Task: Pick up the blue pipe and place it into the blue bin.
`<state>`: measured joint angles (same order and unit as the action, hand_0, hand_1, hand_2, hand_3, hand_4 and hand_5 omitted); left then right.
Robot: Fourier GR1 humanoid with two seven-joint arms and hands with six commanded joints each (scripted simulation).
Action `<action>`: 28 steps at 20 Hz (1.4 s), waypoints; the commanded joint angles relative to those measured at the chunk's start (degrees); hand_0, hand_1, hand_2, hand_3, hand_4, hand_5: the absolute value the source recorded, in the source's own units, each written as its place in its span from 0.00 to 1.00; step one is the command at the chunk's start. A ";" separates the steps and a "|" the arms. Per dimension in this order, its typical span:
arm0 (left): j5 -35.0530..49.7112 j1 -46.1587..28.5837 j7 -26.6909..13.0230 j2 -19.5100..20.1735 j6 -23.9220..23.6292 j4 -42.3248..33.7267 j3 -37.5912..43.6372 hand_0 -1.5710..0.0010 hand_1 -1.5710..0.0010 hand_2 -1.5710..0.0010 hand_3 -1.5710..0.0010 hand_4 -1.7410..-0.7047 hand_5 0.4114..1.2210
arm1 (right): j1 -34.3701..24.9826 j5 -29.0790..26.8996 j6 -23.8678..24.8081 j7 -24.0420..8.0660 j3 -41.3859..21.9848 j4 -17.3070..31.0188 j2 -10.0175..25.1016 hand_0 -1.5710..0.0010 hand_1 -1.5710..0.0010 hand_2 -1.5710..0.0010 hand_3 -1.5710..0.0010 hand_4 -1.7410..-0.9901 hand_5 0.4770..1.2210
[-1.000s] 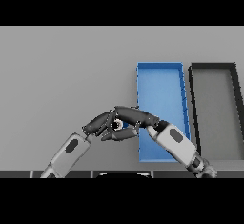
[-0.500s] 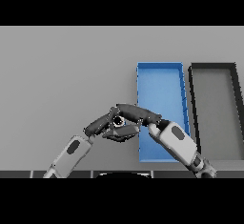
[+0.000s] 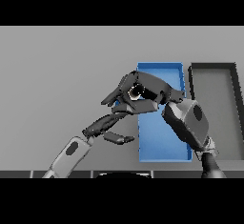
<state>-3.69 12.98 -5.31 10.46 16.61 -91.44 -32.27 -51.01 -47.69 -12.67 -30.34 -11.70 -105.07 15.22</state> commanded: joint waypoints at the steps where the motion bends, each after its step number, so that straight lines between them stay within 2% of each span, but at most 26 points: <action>1: -0.12 0.13 -0.22 -0.25 -0.07 -0.36 -0.26 1.00 1.00 1.00 1.00 0.80 0.11 | -2.40 -0.33 1.08 -0.29 1.61 0.38 0.95 0.00 0.00 0.00 0.00 0.03 0.87; 3: -0.35 -0.27 2.05 0.68 0.07 -0.64 -0.04 1.00 1.00 1.00 1.00 0.80 0.11 | -5.97 0.97 3.45 0.35 4.66 3.77 1.89 0.00 0.00 0.00 0.00 0.02 0.86; 4: -0.50 -0.40 1.60 0.51 -0.09 -0.78 -0.23 1.00 1.00 1.00 1.00 0.81 0.10 | -7.97 2.61 4.71 -0.21 6.12 6.05 2.86 0.00 0.00 0.00 0.00 0.01 0.85; 5: 0.24 -0.33 0.79 0.44 0.44 -0.89 -0.13 1.00 1.00 1.00 1.00 0.81 0.10 | -9.37 4.62 4.68 0.57 7.75 9.15 3.82 0.00 0.00 0.00 0.00 0.01 0.86; 7: 0.32 -0.78 1.26 0.65 0.62 -0.91 -0.17 1.00 1.00 1.00 1.00 0.80 0.10 | -10.04 7.84 5.48 0.20 10.30 14.14 4.88 0.00 0.00 0.00 0.00 0.01 0.88; 9: 0.95 -0.49 1.07 0.74 0.45 -1.12 0.60 1.00 1.00 1.00 1.00 0.80 0.09 | -7.96 11.25 4.34 -0.55 12.42 17.50 6.91 0.00 0.00 0.00 0.00 0.00 0.88; 11: 1.57 -0.35 1.08 1.21 0.82 -0.83 1.28 1.00 1.00 1.00 1.00 0.81 0.10 | -4.28 13.28 4.13 -1.77 13.74 19.73 6.34 0.00 0.00 0.00 0.00 0.00 0.87; 16: 1.35 -0.30 -0.13 0.59 0.38 -0.72 1.08 1.00 1.00 1.00 1.00 0.82 0.08 | 6.10 19.51 4.84 -4.61 15.24 20.60 4.80 0.00 0.00 0.00 0.00 0.00 0.87; 19: 1.22 0.13 0.06 0.29 0.37 -0.60 0.96 1.00 1.00 1.00 1.00 0.82 0.07 | 12.12 18.20 7.71 -4.61 11.98 21.82 6.14 0.00 0.00 0.00 0.00 0.00 0.86; 22: 1.03 -0.41 1.05 0.60 0.41 -1.11 0.72 1.00 1.00 1.00 1.00 0.83 0.06 | 17.14 14.89 11.30 -4.62 5.65 22.78 10.24 0.00 0.00 0.00 0.00 0.00 0.87; 26: 0.90 -0.77 0.51 0.51 0.09 -0.96 0.73 1.00 1.00 1.00 1.00 0.83 0.06 | 21.27 14.81 10.52 -4.50 1.01 24.27 12.64 0.00 0.00 0.00 0.00 0.20 0.86; 27: 1.12 -0.96 0.73 0.75 0.40 -1.15 0.70 1.00 1.00 1.00 1.00 0.83 0.06 | 22.45 12.70 12.49 -4.61 -2.93 25.81 14.80 0.00 0.00 0.00 0.15 0.19 0.85; 28: 0.91 -0.81 0.57 0.70 0.28 -0.84 0.71 1.00 1.00 1.00 1.00 0.83 0.05 | 22.58 9.43 15.45 -4.60 -6.93 27.11 17.14 0.00 0.07 0.11 0.29 0.26 0.88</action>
<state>-2.80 12.17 -4.84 11.16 16.87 -92.29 -31.55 -28.40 -38.22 2.63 -34.93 -18.65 -77.92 32.41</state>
